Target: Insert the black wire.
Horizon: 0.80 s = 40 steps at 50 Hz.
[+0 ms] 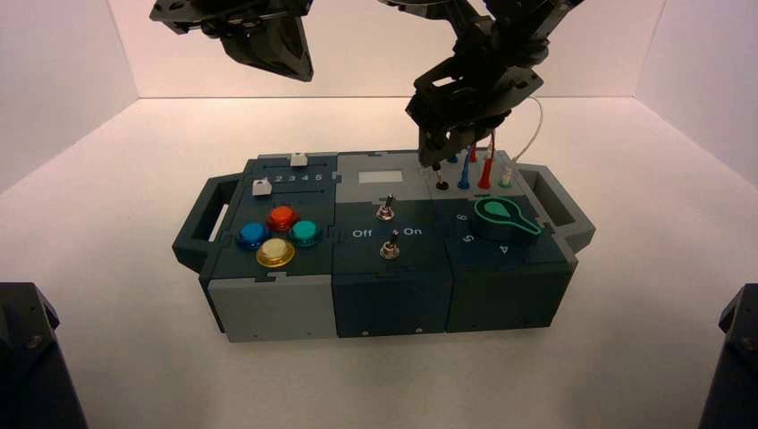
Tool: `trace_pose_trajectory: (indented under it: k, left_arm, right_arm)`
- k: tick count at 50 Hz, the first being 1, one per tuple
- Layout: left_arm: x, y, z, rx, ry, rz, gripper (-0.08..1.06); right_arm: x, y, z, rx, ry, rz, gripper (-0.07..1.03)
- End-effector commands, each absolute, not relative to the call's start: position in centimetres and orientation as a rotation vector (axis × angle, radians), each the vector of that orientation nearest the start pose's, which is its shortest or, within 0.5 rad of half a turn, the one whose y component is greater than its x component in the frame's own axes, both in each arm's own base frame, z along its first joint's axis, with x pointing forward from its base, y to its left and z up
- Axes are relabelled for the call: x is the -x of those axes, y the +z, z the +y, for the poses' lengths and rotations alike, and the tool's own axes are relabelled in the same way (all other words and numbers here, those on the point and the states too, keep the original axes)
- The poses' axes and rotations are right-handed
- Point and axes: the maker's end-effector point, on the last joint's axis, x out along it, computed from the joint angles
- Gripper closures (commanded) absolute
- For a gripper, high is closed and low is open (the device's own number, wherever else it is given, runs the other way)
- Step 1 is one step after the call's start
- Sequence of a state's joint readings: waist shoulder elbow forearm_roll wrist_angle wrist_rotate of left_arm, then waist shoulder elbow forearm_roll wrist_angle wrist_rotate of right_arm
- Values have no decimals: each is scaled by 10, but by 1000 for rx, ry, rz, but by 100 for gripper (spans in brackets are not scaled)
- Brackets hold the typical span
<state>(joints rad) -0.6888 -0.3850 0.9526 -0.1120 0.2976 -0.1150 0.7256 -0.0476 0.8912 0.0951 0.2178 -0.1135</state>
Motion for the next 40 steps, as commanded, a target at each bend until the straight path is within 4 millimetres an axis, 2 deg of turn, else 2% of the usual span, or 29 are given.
trace_pose_trajectory:
  k: [1,40]
  left_arm:
    - [-243,146,-208,-73,-589,858,101]
    - [-246,150,-210,-79,-595,845,101]
  right_arm:
    - [-254,60,230,389,692,982,98]
    - [-253,59,229,397,692,994,99]
